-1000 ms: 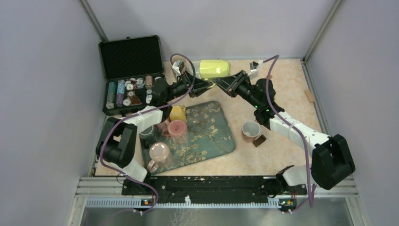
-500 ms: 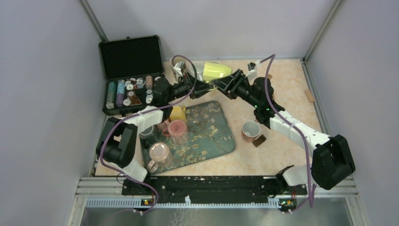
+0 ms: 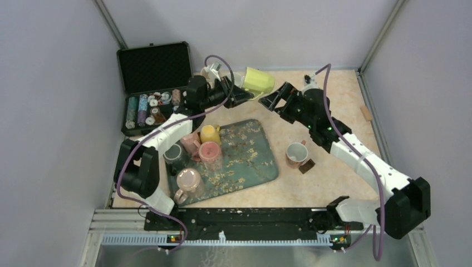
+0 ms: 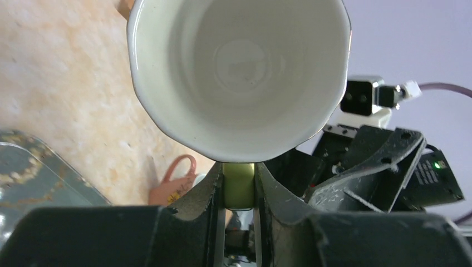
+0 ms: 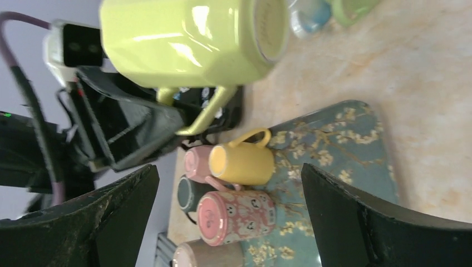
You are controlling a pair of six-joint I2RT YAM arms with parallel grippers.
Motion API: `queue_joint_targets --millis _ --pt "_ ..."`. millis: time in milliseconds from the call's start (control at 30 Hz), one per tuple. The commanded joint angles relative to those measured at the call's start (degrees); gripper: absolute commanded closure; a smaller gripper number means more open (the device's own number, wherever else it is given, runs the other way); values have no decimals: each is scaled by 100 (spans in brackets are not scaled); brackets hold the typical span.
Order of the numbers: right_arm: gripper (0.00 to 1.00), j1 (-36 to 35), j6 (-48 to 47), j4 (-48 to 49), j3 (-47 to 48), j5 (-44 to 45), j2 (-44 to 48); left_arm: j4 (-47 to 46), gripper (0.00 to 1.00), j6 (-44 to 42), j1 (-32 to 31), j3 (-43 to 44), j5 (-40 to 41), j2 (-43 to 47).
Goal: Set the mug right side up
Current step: Turn over the cup on the tray, then place the cup at the corner of the board.
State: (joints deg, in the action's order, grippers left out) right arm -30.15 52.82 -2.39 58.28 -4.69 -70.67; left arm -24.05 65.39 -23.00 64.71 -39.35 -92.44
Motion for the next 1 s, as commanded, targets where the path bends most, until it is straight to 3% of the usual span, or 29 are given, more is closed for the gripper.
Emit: queue_joint_targets --millis 0,433,967 --pt "1 1 -659 -1002 453 970 725 727 100 -1336 -142 1016 500 26" --pt "1 1 -1504 -1842 771 2540 2490 3376 100 -3480 -989 3428 2045 -1212" --pt "1 1 -1702 -2255 986 2728 2800 4020 100 -5068 -1808 5453 4385 -2799"
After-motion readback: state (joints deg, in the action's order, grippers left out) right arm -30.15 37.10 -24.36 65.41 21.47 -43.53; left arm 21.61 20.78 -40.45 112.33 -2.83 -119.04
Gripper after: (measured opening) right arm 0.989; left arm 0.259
